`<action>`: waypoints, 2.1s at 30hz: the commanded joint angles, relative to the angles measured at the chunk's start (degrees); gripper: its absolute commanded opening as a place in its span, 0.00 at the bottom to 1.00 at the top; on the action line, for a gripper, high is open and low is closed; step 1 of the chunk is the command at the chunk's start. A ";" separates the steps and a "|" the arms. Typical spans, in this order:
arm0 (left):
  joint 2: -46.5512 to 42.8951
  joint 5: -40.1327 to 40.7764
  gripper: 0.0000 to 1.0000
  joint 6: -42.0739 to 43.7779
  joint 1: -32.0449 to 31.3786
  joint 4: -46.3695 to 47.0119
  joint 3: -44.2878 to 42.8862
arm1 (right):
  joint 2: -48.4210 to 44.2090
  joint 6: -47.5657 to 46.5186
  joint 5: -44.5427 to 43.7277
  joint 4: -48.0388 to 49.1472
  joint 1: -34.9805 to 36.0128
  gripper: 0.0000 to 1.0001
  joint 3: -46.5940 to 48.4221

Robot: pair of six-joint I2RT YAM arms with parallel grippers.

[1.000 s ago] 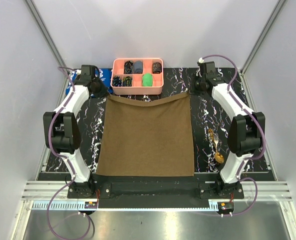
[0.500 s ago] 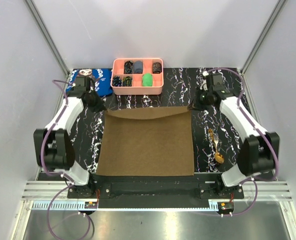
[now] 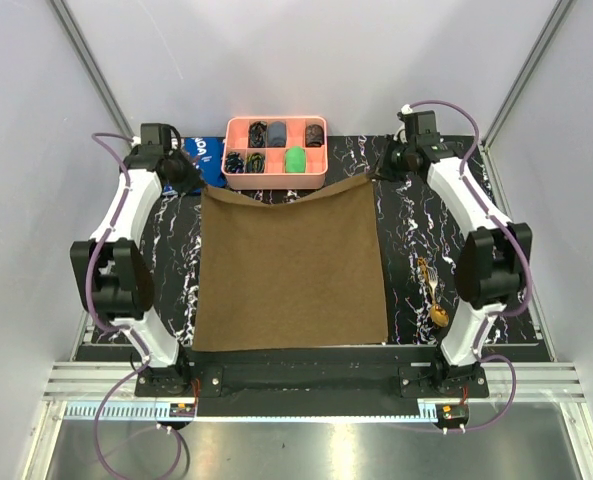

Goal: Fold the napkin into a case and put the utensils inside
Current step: Fold and flatten the napkin at the center of the board.

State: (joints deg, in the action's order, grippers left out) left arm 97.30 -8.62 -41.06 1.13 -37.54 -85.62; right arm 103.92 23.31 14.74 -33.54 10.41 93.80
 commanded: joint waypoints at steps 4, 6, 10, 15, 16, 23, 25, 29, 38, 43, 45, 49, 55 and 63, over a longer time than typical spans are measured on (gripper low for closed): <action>9.83 -1.39 0.00 -1.83 1.51 0.89 -14.21 | 9.97 0.07 2.66 2.34 -1.10 0.00 12.54; 11.86 -1.75 0.00 -2.27 1.51 0.80 -15.62 | 11.39 -0.02 3.71 2.08 -1.27 0.00 14.74; 12.83 -1.40 0.00 -1.48 1.60 0.02 -15.45 | 11.93 -0.37 3.89 1.03 -1.45 0.00 15.27; 6.26 -1.40 0.00 -0.25 1.69 -2.18 -6.61 | 4.13 0.50 4.68 -2.76 -1.45 0.00 7.21; 2.32 -1.22 0.00 -0.08 1.69 -2.62 -4.31 | 2.36 0.77 4.94 -2.93 -1.36 0.00 4.84; -14.66 3.79 0.00 2.30 1.60 -6.49 18.18 | -13.90 3.23 8.11 -3.55 -0.66 0.00 -20.21; -18.61 3.62 0.00 2.39 1.60 -7.20 21.71 | -18.65 3.58 8.20 -3.20 -0.66 0.00 -25.82; -23.37 5.80 0.00 1.60 1.60 -7.99 29.35 | -24.37 3.93 9.51 -1.45 -0.48 0.00 -33.49; -22.33 7.48 0.00 1.95 1.60 -6.76 33.85 | -25.43 6.04 10.75 5.32 1.89 0.00 -44.93; -21.01 8.45 0.00 1.77 1.60 -5.53 35.96 | -24.20 6.48 10.40 6.55 1.89 0.00 -46.95; -20.40 8.53 0.00 1.34 1.60 -5.00 36.40 | -23.76 6.66 9.43 6.64 1.89 0.00 -47.13; -18.73 8.27 0.00 1.68 1.60 -3.16 37.55 | -22.80 7.10 8.11 8.05 1.89 0.00 -46.95; -17.05 8.45 0.00 1.68 1.51 -1.66 37.29 | -19.55 7.19 6.62 8.84 1.80 0.00 -45.81; -23.19 8.44 0.00 2.03 1.60 -0.96 34.74 | -22.70 6.49 5.74 7.53 1.89 0.00 -39.78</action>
State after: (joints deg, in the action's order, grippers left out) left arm 80.16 -1.67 -39.88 2.55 -41.21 -48.16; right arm 85.01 30.13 22.94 -26.44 12.01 47.20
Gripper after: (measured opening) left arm 0.012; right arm 0.020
